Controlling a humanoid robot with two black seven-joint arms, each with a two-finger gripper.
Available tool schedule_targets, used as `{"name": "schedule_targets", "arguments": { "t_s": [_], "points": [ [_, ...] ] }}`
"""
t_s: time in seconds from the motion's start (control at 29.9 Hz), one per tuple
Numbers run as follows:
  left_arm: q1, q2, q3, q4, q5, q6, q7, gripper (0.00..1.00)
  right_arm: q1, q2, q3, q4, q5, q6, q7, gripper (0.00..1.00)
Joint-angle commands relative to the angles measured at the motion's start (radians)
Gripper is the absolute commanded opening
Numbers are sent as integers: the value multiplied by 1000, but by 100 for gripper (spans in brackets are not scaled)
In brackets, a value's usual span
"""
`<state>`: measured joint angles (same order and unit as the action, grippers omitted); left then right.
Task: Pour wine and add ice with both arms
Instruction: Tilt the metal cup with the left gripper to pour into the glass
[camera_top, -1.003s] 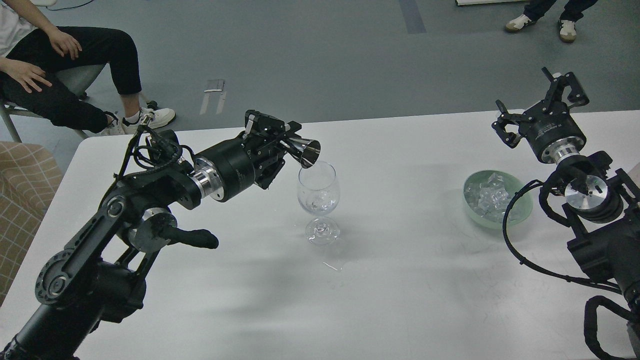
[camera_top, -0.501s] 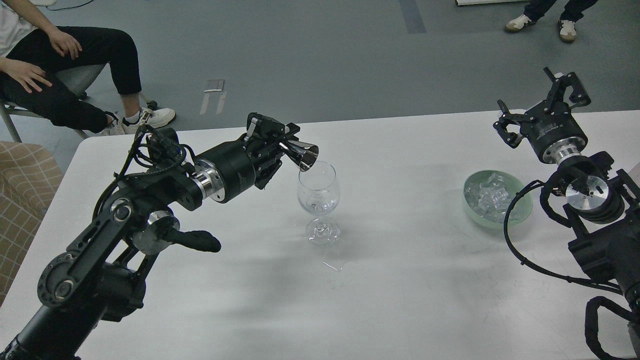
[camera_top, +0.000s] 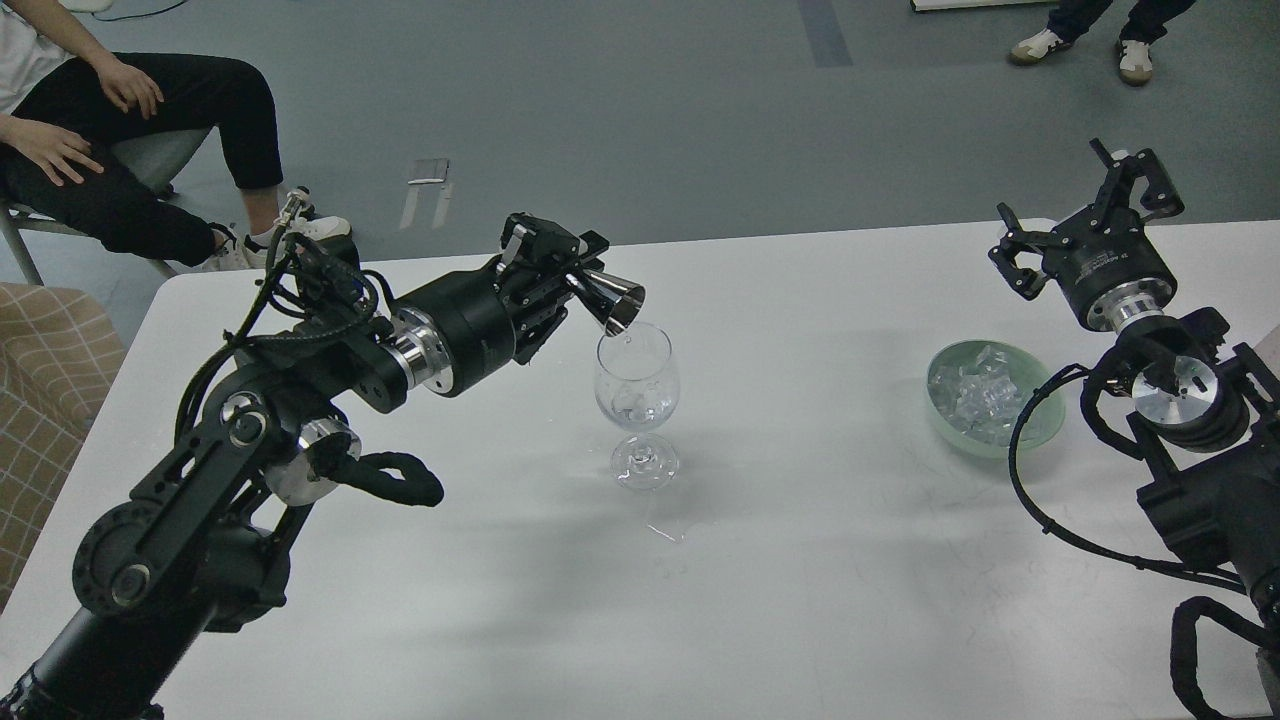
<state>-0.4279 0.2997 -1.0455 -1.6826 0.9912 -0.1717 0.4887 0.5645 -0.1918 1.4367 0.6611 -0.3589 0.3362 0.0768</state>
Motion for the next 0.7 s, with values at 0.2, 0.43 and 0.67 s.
{"name": "schedule_targets", "arguments": {
  "t_s": [0.2, 0.43, 0.67],
  "points": [
    [-8, 4, 19, 1, 118, 0, 0, 0, 1, 0, 4, 0, 0, 0, 0, 100],
    [-8, 4, 22, 1, 179, 0, 0, 0, 1, -1, 4, 0, 0, 0, 0, 100],
    [-8, 1, 25, 1, 218, 0, 0, 0, 1, -2, 4, 0, 0, 0, 0, 100]
  ]
}}
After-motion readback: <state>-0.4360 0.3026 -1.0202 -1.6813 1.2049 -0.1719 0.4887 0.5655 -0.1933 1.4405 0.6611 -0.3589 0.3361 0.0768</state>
